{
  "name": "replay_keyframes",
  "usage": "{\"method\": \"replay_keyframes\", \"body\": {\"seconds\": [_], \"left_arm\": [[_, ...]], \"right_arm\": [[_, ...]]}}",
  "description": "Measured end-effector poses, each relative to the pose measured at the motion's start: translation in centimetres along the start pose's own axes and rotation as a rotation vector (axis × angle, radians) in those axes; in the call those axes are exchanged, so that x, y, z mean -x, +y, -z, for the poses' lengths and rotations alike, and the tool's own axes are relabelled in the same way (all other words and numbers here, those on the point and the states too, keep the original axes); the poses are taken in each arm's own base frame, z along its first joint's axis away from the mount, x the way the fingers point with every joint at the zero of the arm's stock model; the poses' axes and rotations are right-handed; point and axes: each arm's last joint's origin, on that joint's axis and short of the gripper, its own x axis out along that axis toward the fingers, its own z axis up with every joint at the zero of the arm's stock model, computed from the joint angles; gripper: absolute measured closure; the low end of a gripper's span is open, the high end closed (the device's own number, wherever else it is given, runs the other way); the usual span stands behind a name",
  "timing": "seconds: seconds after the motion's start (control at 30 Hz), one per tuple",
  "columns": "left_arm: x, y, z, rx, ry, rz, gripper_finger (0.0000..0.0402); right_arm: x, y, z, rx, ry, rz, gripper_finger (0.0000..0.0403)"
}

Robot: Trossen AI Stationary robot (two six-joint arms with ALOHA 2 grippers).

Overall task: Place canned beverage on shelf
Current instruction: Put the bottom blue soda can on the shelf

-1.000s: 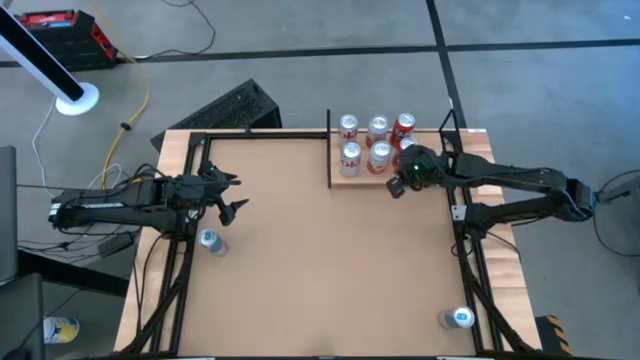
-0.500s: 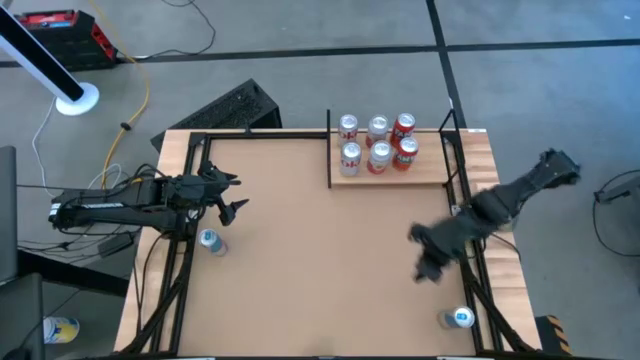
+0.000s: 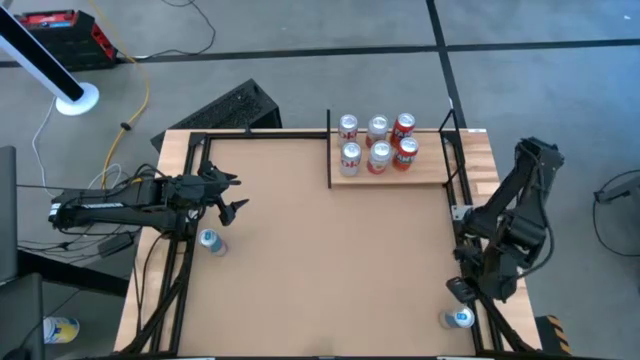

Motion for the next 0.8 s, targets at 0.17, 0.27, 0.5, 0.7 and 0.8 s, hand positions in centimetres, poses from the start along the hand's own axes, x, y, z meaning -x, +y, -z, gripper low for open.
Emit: {"method": "replay_keyframes", "body": {"seconds": [0.17,0.27,0.5,0.7,0.8], "left_arm": [[0.0,0.0,0.0,0.0,0.0,0.0,0.0019],[0.0,0.0,0.0,0.0,0.0,0.0,0.0019],[0.0,0.0,0.0,0.0,0.0,0.0,0.0019],[0.0,0.0,0.0,0.0,0.0,0.0,0.0019],[0.0,0.0,0.0,0.0,0.0,-0.001,0.0019]], "right_arm": [[0.0,0.0,-0.1,0.019,-0.001,0.003,0.0362],[0.1,-0.1,-0.5,0.015,-0.032,0.026,0.0344],[0.2,-0.9,-1.3,0.013,-0.101,0.111,0.0271],[0.2,-0.8,-1.3,0.015,-0.095,0.11,0.0175],[0.2,-0.7,-1.2,0.019,-0.083,0.096,0.0139]]}}
